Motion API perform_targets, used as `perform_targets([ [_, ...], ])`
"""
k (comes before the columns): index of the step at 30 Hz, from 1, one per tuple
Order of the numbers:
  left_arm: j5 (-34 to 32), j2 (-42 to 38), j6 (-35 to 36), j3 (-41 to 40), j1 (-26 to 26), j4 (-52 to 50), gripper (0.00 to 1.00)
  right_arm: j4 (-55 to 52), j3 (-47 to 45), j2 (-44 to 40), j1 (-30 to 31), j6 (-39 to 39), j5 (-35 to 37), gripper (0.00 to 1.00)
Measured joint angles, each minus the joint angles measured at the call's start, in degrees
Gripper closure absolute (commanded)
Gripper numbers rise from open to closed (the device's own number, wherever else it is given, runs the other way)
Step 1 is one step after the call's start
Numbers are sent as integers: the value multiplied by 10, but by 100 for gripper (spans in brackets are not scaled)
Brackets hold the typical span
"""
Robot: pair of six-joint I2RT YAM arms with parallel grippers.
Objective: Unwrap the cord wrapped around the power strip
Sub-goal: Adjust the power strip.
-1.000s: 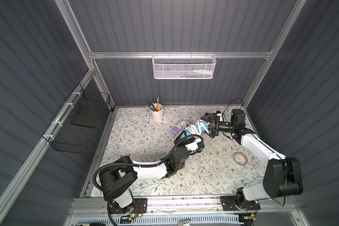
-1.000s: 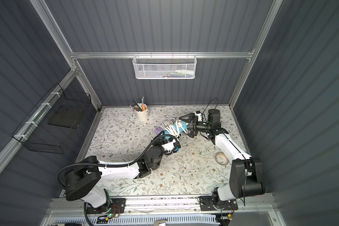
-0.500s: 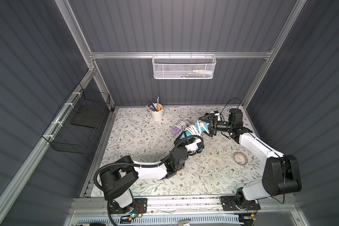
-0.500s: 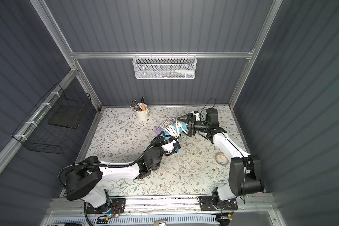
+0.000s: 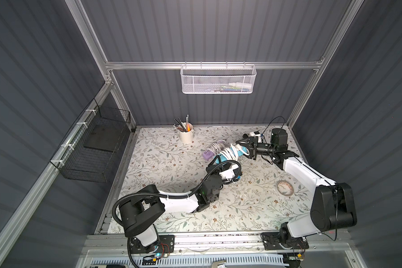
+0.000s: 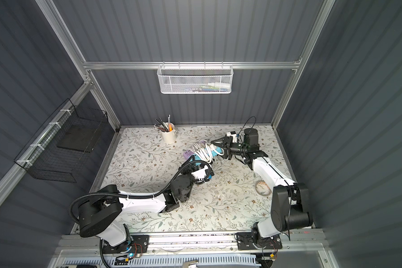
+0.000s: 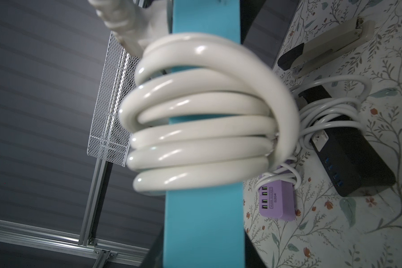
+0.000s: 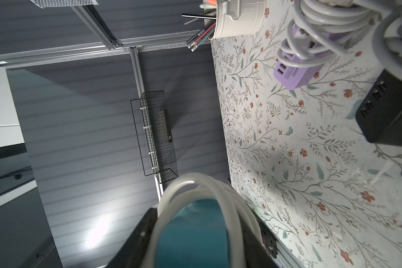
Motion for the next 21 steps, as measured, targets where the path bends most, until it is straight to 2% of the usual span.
perform_targets([
  [2,-2,9,6,0,0,18,41,1,0,0,0,1,2,57],
  [4,-2,20,14,0,0,47,20,7,-3,0,2,-4,-1,58],
  [5,-3,27,19,0,0,64,2,10,-5,0,4,-5,-2,59],
  [9,-10,54,41,0,0,122,0,16,-12,0,8,-6,-6,61],
  [14,-17,49,31,0,0,135,0,40,-16,0,8,-4,-7,60],
  [18,-8,-22,-52,0,0,47,0,71,-21,0,5,10,-8,59],
  [21,24,-102,-147,3,10,-87,0,98,-21,-9,6,24,-25,59],
])
